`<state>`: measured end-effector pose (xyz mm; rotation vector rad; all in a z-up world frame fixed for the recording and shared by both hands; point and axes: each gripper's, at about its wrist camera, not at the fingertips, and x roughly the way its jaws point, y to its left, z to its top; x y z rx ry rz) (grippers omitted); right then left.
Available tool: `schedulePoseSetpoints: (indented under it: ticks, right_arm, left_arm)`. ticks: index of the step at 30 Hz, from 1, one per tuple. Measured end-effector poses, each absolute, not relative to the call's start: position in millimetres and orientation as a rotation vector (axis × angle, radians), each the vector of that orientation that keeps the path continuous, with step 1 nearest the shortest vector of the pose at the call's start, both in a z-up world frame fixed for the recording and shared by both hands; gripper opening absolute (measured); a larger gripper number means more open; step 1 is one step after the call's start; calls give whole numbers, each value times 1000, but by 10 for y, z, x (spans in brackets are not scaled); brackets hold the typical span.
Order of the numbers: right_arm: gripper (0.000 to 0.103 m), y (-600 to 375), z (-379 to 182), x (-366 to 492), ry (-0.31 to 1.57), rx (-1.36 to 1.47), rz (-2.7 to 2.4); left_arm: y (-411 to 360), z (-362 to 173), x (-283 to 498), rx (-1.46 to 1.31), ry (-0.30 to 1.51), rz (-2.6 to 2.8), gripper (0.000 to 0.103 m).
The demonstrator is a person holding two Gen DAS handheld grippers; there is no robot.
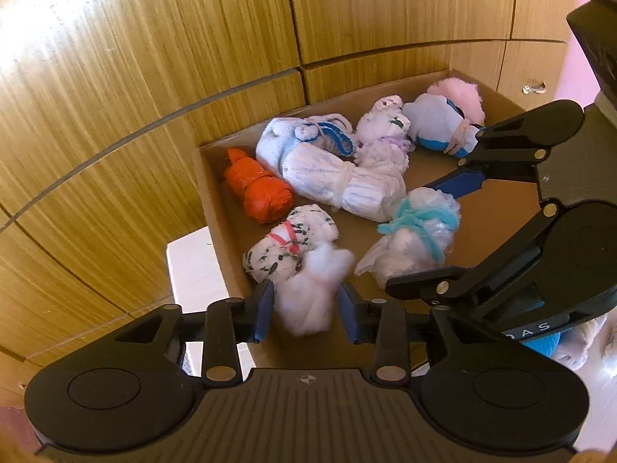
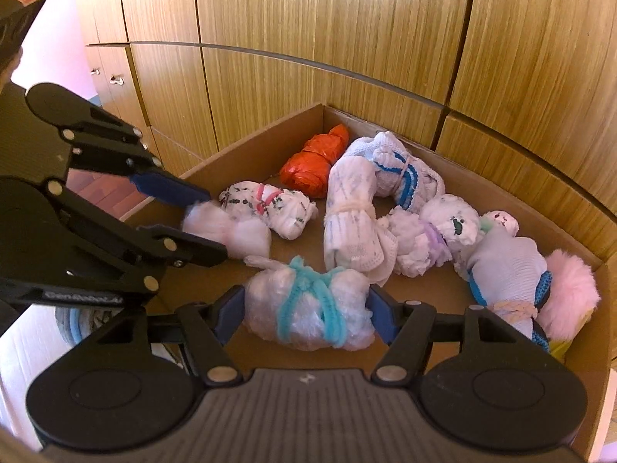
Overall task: Organize objects
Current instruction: 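Carry both held bundles into the tray and open both grippers, then grasp grey striped knit sock with left gripper while right grasps pastel plastic bundle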
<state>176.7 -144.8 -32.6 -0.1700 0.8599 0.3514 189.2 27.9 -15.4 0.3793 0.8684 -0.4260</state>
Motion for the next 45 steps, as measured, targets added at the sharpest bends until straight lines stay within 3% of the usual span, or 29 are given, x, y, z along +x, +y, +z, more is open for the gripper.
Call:
schedulePoseSetpoints:
  ticks: [5,12,23,36,45]
  right_arm:
    - [64,-1422,-339,1772,866,-172,342]
    - [65,-1361,-390,1855,875,-179,336]
    - [72,-1285,-220,1771,850,-156,315]
    - [78,-1553,294,693,692,-54,195]
    - [82,-1682,-105,-262,655,2,4]
  left_arm:
    - [318,-106,1859,355,869,-431,46]
    - [343,97,1656,356,784,-424,76]
    - [612,212,1489,305,776,-387,77]
    - [799,174,909,286,710,-368,83]
    - [933,-163,574,250,716,-379,83]
